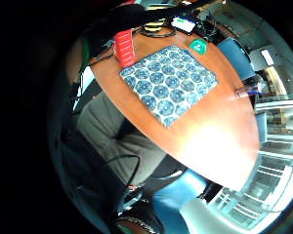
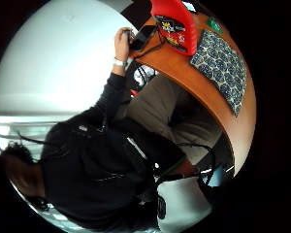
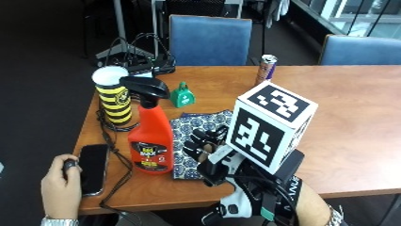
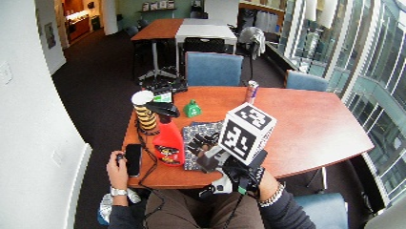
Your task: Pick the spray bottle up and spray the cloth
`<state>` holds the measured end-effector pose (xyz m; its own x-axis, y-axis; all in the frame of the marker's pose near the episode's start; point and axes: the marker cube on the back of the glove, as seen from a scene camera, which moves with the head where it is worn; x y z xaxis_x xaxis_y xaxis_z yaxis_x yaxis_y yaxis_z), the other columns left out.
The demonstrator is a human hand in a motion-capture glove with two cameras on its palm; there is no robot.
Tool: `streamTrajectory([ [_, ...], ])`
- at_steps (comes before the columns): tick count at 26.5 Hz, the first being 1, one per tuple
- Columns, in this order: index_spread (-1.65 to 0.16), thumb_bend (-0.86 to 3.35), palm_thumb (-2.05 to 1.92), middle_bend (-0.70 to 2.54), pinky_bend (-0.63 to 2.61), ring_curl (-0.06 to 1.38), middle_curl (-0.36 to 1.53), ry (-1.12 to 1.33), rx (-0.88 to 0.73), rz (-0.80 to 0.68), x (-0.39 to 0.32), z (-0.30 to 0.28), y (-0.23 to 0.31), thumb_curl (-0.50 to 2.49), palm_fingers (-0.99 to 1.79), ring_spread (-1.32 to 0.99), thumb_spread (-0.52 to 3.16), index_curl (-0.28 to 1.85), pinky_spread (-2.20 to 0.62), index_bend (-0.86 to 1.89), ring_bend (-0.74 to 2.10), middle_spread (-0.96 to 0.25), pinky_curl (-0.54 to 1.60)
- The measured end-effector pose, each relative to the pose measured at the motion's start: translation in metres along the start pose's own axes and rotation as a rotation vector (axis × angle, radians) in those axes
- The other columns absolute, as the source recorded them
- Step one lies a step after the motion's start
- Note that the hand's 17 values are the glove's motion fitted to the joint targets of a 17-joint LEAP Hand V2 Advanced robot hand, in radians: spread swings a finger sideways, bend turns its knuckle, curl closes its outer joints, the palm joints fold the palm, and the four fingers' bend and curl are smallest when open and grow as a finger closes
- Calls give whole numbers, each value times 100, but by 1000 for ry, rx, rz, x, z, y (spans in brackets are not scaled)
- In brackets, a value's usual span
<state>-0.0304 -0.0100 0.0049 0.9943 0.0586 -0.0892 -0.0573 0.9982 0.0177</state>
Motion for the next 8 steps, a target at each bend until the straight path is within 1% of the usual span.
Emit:
streamTrajectory([
  [8,-44,-3,40,17,52,32,32,-8,51,6,-5,-3,17,38,14,-5,95,28,24,16,32,-11,37],
])
